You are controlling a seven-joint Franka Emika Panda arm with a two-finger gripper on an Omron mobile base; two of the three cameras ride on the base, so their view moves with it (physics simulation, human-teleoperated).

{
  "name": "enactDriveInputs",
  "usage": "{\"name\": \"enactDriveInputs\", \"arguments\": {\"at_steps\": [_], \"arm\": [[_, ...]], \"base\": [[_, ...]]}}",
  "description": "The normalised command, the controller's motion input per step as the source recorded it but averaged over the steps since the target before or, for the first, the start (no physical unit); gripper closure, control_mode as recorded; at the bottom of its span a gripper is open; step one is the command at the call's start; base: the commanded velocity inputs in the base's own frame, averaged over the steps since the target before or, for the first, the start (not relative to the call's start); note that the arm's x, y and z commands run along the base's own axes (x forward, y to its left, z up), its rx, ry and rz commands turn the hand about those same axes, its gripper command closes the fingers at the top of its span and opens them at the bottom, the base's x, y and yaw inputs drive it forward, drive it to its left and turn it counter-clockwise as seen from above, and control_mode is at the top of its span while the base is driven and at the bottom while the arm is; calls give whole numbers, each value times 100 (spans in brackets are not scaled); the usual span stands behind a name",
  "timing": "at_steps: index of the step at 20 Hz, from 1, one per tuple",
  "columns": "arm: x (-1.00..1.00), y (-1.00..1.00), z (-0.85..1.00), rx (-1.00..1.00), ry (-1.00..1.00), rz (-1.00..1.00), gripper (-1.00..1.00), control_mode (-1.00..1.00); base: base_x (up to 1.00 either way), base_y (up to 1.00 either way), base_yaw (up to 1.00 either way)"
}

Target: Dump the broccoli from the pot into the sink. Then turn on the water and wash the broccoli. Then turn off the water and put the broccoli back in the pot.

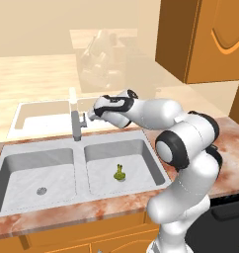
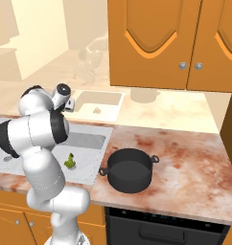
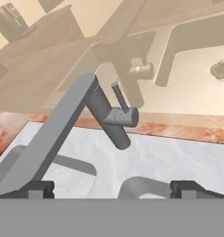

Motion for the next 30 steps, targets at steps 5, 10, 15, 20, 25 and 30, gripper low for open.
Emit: {"name": "enactDriveInputs", "arguments": {"at_steps": [5, 10, 15, 20, 25, 30], "arm": [[23, 4, -5, 1, 0, 0, -100, -100], [16, 7, -7, 0, 0, 0, -100, -100], [12, 9, -5, 1, 0, 0, -100, -100], [19, 16, -9, 0, 0, 0, -100, -100], [20, 13, -14, 0, 0, 0, -100, -100], [20, 7, -12, 0, 0, 0, -100, -100]], "base": [[0, 0, 0], [0, 0, 0], [0, 0, 0], [0, 0, 0], [0, 0, 0], [0, 0, 0]]}}
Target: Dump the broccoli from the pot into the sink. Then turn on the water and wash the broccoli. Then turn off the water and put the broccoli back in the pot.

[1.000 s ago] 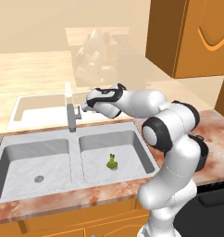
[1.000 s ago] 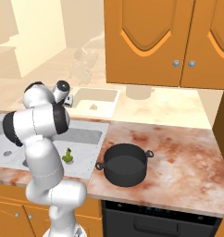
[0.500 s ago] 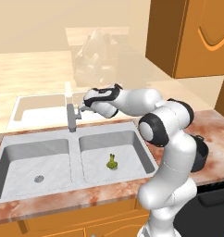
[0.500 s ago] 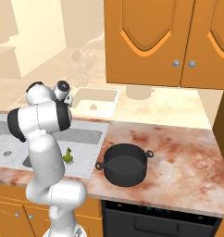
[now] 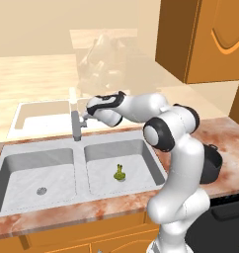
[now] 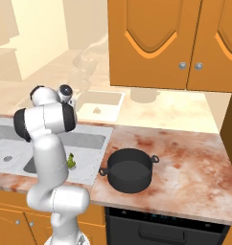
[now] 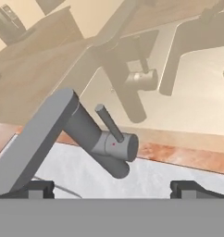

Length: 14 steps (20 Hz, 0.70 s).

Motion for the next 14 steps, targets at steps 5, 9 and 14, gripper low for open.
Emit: {"name": "enactDriveInputs", "arguments": {"at_steps": [5, 9, 14], "arm": [[25, 3, -10, 0, 0, 0, -100, -100], [28, 0, -6, 0, 0, 0, -100, -100], [26, 2, -3, 0, 0, 0, -100, -100]], "base": [[0, 0, 0], [0, 0, 0], [0, 0, 0]]}}
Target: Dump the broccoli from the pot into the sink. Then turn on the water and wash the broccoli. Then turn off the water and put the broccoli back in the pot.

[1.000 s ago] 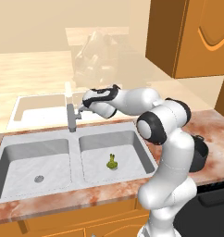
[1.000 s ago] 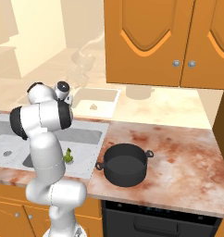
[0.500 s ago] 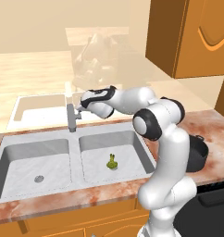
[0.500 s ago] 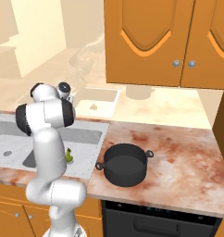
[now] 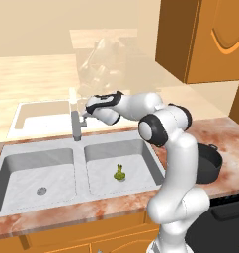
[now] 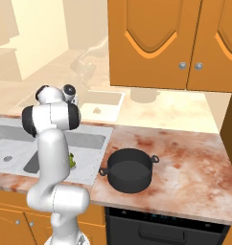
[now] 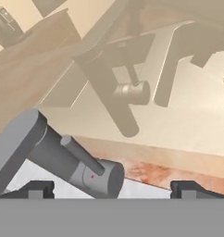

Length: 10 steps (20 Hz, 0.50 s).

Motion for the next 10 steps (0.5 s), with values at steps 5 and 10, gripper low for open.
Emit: {"name": "enactDriveInputs", "arguments": {"at_steps": [5, 10], "arm": [[19, 5, -6, 0, 0, 0, -100, -100], [16, 6, -7, 0, 0, 0, -100, -100]], "base": [[0, 0, 0], [0, 0, 0]]}}
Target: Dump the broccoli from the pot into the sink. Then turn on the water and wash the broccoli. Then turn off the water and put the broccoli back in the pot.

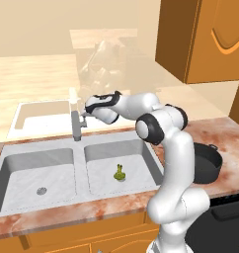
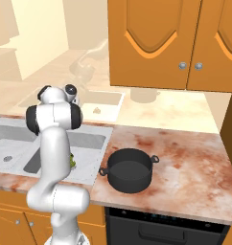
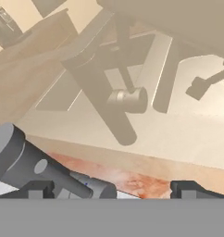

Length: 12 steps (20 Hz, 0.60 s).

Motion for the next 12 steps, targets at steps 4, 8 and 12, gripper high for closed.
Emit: {"name": "enactDriveInputs", "arguments": {"at_steps": [4, 8, 12], "arm": [[3, 9, -9, 0, 0, 0, -100, -100], [0, 12, -7, 0, 0, 0, -100, -100], [-1, 15, -1, 0, 0, 0, -100, -100]], "base": [[0, 0, 0], [0, 0, 0], [0, 0, 0]]}}
